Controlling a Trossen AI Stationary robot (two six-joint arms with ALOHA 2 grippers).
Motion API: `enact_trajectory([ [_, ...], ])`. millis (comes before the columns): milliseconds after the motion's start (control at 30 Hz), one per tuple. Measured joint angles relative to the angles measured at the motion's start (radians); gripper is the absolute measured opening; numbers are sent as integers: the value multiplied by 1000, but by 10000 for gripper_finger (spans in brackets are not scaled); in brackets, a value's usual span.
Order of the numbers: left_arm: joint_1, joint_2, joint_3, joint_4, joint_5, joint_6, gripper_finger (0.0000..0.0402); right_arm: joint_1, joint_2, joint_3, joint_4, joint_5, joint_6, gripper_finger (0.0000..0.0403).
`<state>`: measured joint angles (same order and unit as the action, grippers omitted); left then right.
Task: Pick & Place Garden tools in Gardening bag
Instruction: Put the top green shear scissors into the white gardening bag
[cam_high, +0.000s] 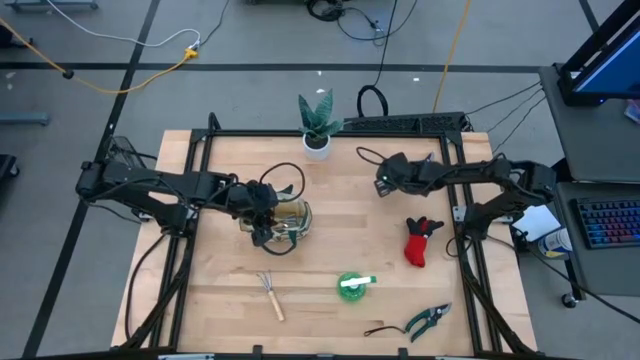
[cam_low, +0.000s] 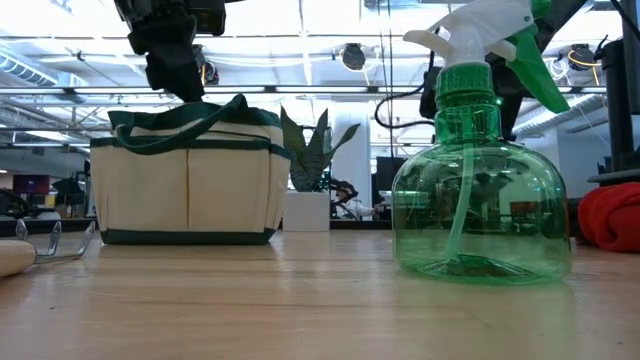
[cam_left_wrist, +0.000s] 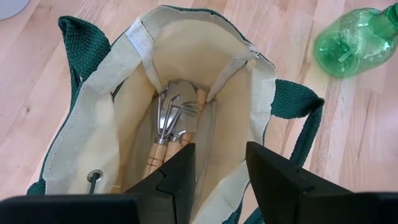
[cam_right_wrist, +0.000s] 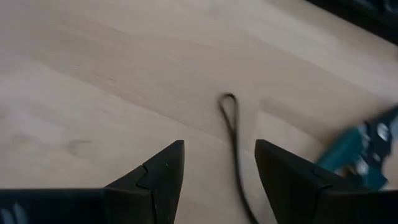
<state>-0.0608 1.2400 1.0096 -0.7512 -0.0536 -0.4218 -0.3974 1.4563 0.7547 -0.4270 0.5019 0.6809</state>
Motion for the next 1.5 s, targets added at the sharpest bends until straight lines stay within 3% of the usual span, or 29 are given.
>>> enact_trajectory([
  [800,0,0,0,0,0,25,147,-48,1,0,-311,100,303,194],
  [1200,0,0,0,0,0,25,147,-48,1,-51,-267,99,385,194],
  [1500,0,0,0,0,0,25,147,-48,-1,-152,-102,103,384,194],
])
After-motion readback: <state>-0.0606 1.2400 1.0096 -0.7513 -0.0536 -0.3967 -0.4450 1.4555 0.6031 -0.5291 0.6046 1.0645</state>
